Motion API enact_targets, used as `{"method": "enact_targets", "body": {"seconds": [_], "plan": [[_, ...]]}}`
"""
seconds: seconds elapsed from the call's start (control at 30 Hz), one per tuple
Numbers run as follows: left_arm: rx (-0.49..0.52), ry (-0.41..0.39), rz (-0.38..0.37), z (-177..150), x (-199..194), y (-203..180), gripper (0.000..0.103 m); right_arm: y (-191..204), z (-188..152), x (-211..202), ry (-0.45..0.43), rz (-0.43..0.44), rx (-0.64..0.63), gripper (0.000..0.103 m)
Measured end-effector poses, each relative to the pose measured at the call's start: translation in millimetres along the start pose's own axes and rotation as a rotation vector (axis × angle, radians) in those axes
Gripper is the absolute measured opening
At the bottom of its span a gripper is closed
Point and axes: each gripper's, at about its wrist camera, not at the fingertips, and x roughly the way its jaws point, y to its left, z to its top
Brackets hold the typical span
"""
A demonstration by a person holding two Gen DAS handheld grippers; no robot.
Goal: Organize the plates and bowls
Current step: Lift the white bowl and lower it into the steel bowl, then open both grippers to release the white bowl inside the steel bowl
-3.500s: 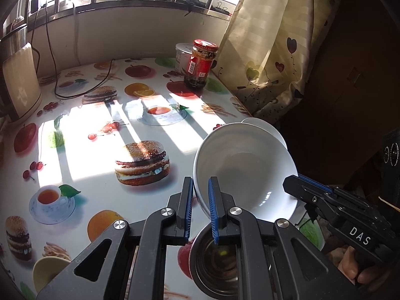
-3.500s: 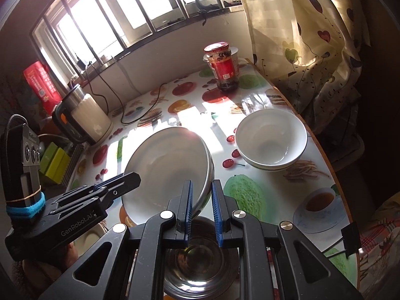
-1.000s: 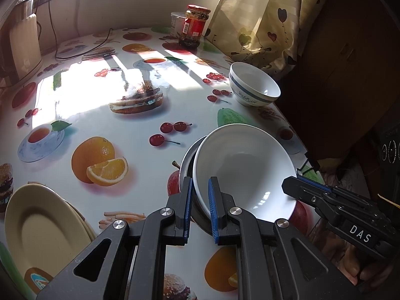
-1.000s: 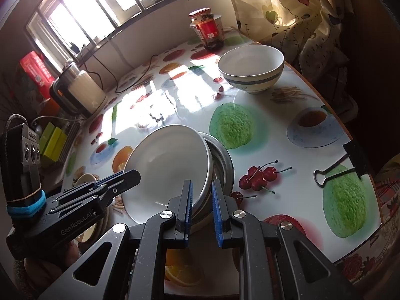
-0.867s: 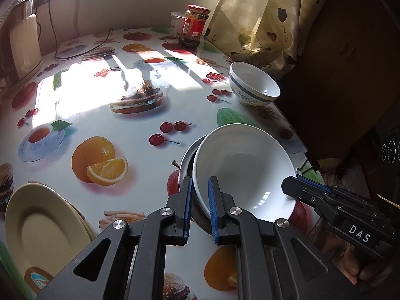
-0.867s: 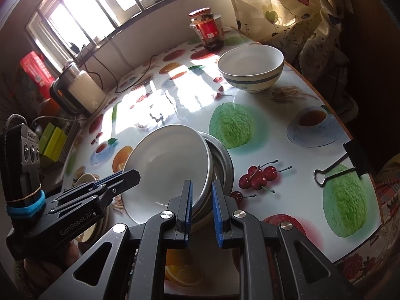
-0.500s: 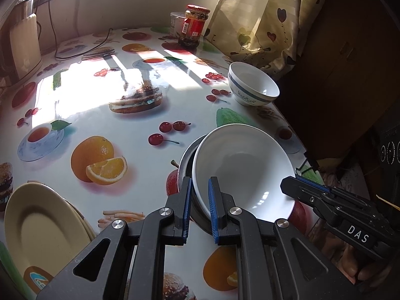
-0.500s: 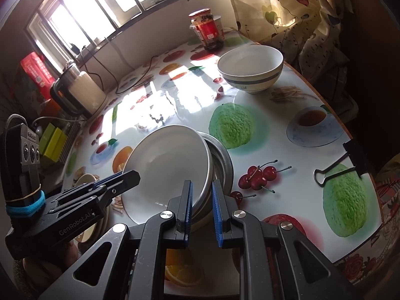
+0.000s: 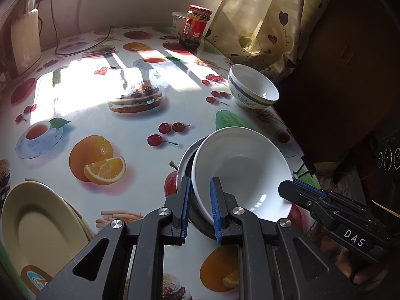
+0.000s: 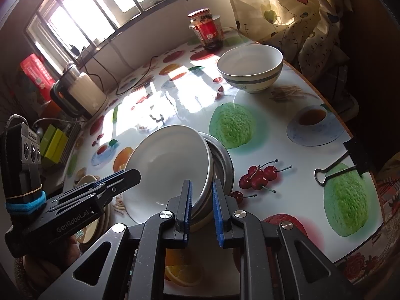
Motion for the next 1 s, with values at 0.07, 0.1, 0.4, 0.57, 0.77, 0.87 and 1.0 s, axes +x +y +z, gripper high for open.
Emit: {"method": "enact_targets", "body": {"seconds": [0.07, 0.1, 0.4, 0.57, 0.77, 0.87, 1.0], "plan": [[0.006, 0.000, 0.003, 0.2, 0.8, -1.0, 0.016, 0.4, 0.0, 0.2, 0.000, -0.003, -0.004, 0.016], [0.007, -0.001, 0.004, 0.4, 1.0, -1.0, 0.016, -0.9, 1.5, 0.4, -0.001, -0.004, -0.005, 0.016], [0.001, 0.000, -0.005, 1.6, 1.8, 1.2, 0.016, -1.3, 3.2, 1.1, -0.002, -0.002, -0.002, 0.018], [0.007, 0.000, -0.004, 3.5, 2.2, -0.2, 0.030, -0.5, 5.3, 0.1, -0.009, 0.002, 0.003, 0.027], [0.004, -0.011, -0.002, 6.9, -3.1, 0.5, 0.039, 0.8, 6.1, -2.8, -0.021, -0.009, 0.003, 0.036], [0.009, -0.018, 0.002, 8.4, -6.0, -1.1, 0.039, 2.2, 7.3, -4.2, -0.025, -0.019, 0.000, 0.037], [0.020, -0.027, 0.008, 13.0, -10.4, -3.6, 0.039, 5.2, 8.2, -7.6, -0.041, -0.049, -0.019, 0.043]]}}
